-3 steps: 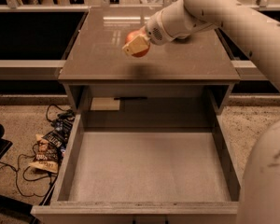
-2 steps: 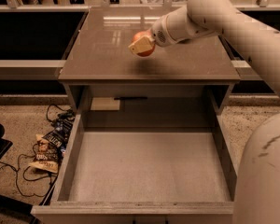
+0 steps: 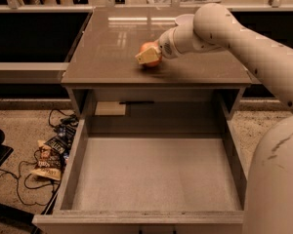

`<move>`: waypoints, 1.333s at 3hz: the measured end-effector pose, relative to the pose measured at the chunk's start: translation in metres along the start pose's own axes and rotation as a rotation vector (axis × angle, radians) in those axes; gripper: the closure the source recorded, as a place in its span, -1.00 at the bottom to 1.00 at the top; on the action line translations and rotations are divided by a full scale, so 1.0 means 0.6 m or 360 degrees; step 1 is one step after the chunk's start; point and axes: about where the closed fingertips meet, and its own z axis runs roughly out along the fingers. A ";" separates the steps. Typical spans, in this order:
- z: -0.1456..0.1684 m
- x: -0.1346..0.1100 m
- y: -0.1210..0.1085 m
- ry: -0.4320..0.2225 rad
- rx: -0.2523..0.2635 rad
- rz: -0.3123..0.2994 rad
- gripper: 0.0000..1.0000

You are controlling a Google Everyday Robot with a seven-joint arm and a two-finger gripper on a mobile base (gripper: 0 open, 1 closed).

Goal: Pick apple from top drawer and place on counter

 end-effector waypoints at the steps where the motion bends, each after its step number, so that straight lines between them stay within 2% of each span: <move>1: 0.004 0.001 0.003 0.0002 -0.0007 0.0000 0.02; 2: 0.010 0.002 0.007 0.0005 -0.0016 0.0000 -0.60; 3: 0.015 0.002 0.010 0.0007 -0.0023 0.0000 -1.00; 4: 0.015 0.002 0.010 0.0007 -0.0023 0.0000 -1.00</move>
Offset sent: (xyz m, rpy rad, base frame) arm 0.0000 0.0021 -0.0016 0.0003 0.0022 0.0027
